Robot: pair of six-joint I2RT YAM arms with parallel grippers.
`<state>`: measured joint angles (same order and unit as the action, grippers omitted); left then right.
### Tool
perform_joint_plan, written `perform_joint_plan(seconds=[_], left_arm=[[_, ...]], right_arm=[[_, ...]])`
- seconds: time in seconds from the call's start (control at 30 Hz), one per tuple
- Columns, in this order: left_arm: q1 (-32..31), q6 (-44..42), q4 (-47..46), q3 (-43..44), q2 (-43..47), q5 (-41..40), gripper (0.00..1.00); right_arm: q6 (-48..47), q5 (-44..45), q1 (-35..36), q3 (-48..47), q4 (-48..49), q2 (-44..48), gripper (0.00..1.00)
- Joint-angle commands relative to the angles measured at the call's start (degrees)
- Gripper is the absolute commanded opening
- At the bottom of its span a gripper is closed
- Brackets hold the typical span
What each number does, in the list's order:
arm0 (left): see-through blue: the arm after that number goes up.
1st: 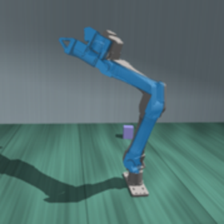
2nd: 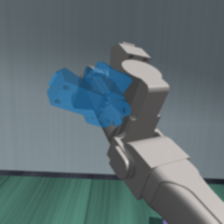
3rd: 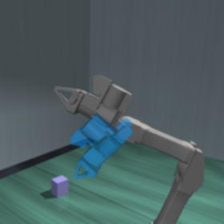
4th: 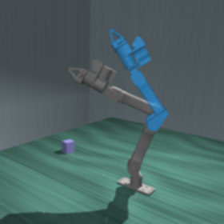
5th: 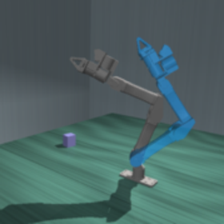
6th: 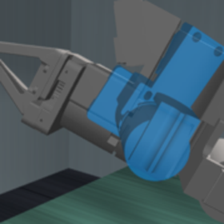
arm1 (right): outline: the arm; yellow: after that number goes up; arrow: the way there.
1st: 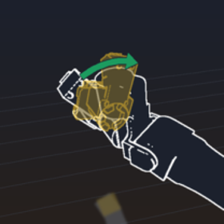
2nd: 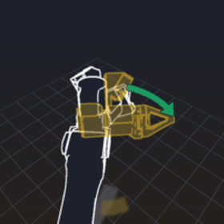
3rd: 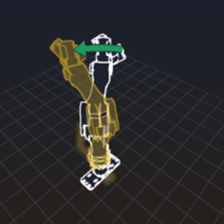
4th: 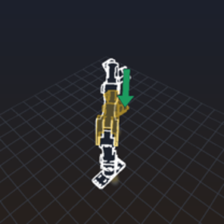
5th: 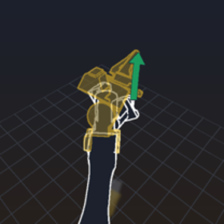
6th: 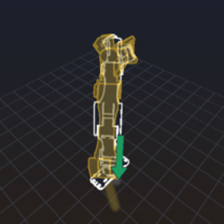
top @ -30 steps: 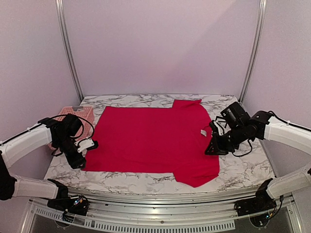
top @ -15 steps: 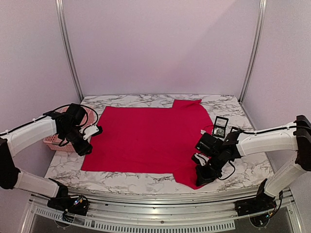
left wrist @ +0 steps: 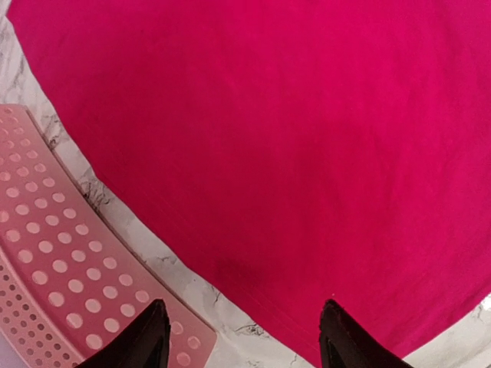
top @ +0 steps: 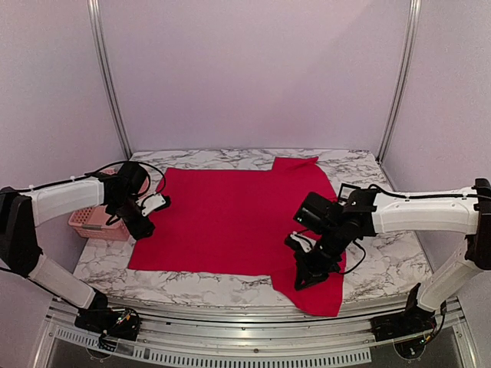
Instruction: Pin the brooch onto the clothing
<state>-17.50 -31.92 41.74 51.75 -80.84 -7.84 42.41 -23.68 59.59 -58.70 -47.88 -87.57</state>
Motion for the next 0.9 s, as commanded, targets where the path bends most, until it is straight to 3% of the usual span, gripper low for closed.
perform_joint_plan(seconds=[0.0,0.2,0.47,0.67,0.87], left_arm=[[-1.4,-1.6,-6.3,-1.2,-3.6,-4.4,0.66],[-3.5,-2.7,-8.1,-5.7,-5.5,-8.6,0.62],[-8.7,-3.4,-7.8,-15.6,-1.7,-13.7,0.61],[-9.0,-3.9,-5.1,-20.7,3.3,-13.8,0.61],[-9.0,-3.2,-0.6,-21.9,8.9,-12.3,0.61]], right_arm=[[-5.4,6.3,-11.3,-4.9,-1.0,-0.2,0.00],[-8.3,15.1,-22.3,-1.1,8.3,-3.8,0.00],[-7.6,21.1,-24.8,7.0,11.6,-9.1,0.00],[-4.0,16.4,-24.8,14.7,13.4,-4.2,0.00],[-2.4,14.1,-24.8,14.8,11.5,1.2,0.00]])
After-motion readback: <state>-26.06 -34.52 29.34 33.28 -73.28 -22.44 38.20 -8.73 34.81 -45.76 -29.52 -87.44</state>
